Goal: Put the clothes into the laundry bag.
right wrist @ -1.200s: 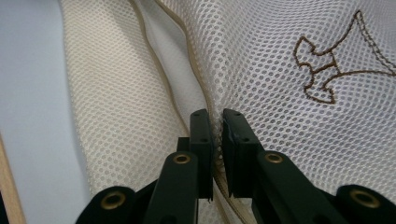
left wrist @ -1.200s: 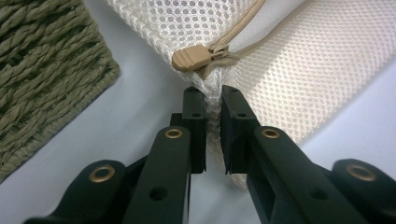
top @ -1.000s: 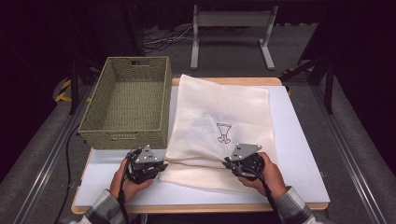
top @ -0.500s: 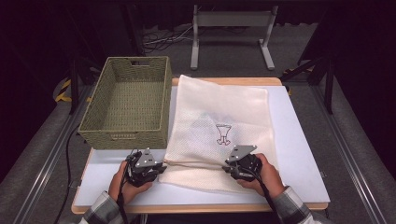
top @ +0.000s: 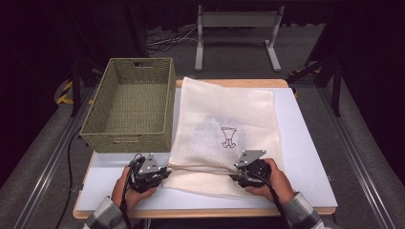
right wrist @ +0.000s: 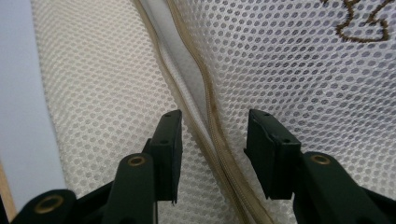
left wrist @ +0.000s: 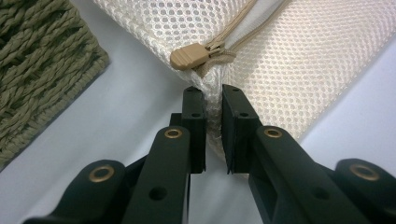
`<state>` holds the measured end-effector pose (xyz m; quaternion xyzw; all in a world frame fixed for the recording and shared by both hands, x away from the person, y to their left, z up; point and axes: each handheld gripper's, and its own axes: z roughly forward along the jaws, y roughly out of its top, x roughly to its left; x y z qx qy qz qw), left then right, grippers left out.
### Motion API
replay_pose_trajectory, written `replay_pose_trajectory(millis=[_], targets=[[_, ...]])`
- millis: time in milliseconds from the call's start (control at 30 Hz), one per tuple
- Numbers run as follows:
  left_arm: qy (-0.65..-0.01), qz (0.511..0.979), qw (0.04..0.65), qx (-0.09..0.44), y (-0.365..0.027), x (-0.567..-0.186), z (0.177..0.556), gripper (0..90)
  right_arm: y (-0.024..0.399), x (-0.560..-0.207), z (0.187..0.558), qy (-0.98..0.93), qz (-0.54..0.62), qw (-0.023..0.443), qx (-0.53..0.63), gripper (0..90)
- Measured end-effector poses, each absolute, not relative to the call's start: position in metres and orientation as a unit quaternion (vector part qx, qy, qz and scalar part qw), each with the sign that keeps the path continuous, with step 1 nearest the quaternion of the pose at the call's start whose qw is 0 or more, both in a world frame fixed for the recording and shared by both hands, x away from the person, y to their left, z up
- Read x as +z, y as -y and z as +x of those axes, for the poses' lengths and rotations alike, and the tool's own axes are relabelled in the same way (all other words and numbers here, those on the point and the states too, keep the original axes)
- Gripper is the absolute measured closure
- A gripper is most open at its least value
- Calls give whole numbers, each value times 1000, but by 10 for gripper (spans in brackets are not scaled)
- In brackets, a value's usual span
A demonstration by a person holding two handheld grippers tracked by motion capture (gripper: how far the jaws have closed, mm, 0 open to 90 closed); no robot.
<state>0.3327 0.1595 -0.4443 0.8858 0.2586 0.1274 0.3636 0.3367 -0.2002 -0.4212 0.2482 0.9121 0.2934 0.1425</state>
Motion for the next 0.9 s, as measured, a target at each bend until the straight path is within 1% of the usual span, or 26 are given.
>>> replay_pose_trajectory(millis=[233,267,500,600,733,900], targets=[[-261,884,367,127,-161,-445,333,802,200,-413,333,-910,236,152,306,547],[-260,884,368,127,-161,-444,333,802,200,-410,332,-908,234,160,310,549],[-258,881,378,123,-162,-442,335,802,204,-395,329,-890,232,182,349,594],[-257,880,379,124,-162,-442,335,802,205,-394,329,-883,236,193,356,611],[-257,879,381,124,-162,-441,335,802,204,-394,327,-880,235,201,361,607],[-256,878,386,122,-163,-440,335,802,200,-396,327,-881,231,199,362,603]])
